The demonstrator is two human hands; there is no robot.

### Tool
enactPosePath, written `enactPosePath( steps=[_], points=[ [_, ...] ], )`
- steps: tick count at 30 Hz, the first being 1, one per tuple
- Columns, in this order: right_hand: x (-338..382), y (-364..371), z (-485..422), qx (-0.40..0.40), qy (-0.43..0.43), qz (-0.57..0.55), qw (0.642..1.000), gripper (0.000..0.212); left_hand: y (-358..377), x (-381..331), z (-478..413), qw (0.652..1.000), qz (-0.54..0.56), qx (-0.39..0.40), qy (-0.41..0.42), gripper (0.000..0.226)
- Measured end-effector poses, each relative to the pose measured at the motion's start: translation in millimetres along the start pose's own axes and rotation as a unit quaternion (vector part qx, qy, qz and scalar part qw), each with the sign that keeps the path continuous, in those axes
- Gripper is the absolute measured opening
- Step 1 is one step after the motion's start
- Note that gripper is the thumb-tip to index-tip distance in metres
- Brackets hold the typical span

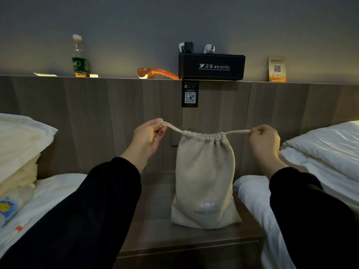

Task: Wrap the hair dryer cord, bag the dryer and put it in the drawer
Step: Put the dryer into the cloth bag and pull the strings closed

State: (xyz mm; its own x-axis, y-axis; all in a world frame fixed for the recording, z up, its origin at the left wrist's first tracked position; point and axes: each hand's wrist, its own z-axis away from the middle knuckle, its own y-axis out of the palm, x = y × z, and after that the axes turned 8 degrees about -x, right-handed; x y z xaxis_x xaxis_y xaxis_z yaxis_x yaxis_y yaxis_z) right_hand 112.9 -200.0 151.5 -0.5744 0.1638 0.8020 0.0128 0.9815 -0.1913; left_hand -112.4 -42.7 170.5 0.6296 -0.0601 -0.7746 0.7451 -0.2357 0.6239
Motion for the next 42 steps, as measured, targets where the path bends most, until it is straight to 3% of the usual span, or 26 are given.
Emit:
enactPosePath(
  steps=[2,4,6,9,11,14,18,21,23,25,26,29,32,34,36,37,39,42],
  points=[
    [13.4,-4.0,3.7,0.019,-0.155,0.1,0.983,0.018,7.9,-6.5,9.8,0.998,0.016,0.061,-0.01,0.022],
    [33.8,-5.7,10.4,0.059,-0.322,0.16,0.931,0.028,12.8,-10.3,15.7,0.995,0.002,0.102,-0.017,0.02],
    [59.0,-0.4,21.1,0.184,-0.412,0.138,0.882,0.046,15.0,-11.0,18.9,0.991,-0.018,0.127,-0.028,0.019],
    [84.7,24.9,33.8,0.359,-0.421,0.101,0.827,0.073,19.2,-11.9,21.1,0.985,-0.037,0.168,-0.032,0.02],
    [90.3,45.0,38.6,0.457,-0.393,0.095,0.792,0.08,23.1,-14.6,21.8,0.98,-0.041,0.191,-0.032,0.021],
    [92.5,62.0,41.8,0.584,-0.324,0.114,0.735,0.068,24.9,-19.5,22.7,0.978,-0.039,0.2,-0.05,0.019],
    [91.9,66.5,43.4,0.607,-0.311,0.176,0.709,0.051,21.3,-26.7,16.3,0.981,-0.037,0.183,-0.056,0.018],
    [87.8,63.1,45.5,0.605,-0.259,0.123,0.743,0.03,19.6,-31.7,7.2,0.988,-0.036,0.143,-0.045,0.019],
    [83.1,55.9,50.5,0.621,-0.104,-0.037,0.776,0.027,20.4,-32.7,4.9,0.991,-0.041,0.123,-0.035,0.018],
    [78.8,49.6,58.0,0.623,-0.018,-0.125,0.772,0.033,22.8,-32.3,7.8,0.992,-0.042,0.118,-0.032,0.018],
    [77.2,48.0,62.5,0.602,-0.048,-0.095,0.792,0.039,24.3,-31.4,10.0,0.992,-0.041,0.117,-0.031,0.017],
    [71.2,55.5,73.5,0.454,-0.175,0.032,0.873,0.028,27.5,-28.8,11.9,0.996,-0.033,0.075,-0.029,0.014],
    [64.7,59.4,71.7,0.322,-0.089,-0.017,0.942,0.031,20.8,-24.8,-2.5,0.998,-0.021,-0.032,-0.052,0.016],
    [58.3,58.0,65.1,0.237,-0.013,-0.08,0.968,0.04,8.0,-18.5,-11.6,0.986,-0.131,-0.099,-0.026,0.031],
    [54.5,52.0,61.0,0.203,0.04,-0.118,0.971,0.044,-2.5,-7.9,-10.4,0.935,-0.327,-0.117,0.073,0.041],
    [54.7,49.4,61.2,0.206,0.059,-0.136,0.967,0.041,-4.6,-3.4,-4.4,0.912,-0.378,-0.097,0.129,0.037],
    [55.5,45.9,63.8,0.224,0.074,-0.155,0.959,0.035,-4.3,5.3,13.8,0.903,-0.399,0.023,0.157,0.027],
    [53.9,47.6,70.4,0.236,0.081,-0.159,0.955,0.026,-4.7,19.9,31.2,0.854,-0.462,0.237,0.027,0.035]
  ],
)
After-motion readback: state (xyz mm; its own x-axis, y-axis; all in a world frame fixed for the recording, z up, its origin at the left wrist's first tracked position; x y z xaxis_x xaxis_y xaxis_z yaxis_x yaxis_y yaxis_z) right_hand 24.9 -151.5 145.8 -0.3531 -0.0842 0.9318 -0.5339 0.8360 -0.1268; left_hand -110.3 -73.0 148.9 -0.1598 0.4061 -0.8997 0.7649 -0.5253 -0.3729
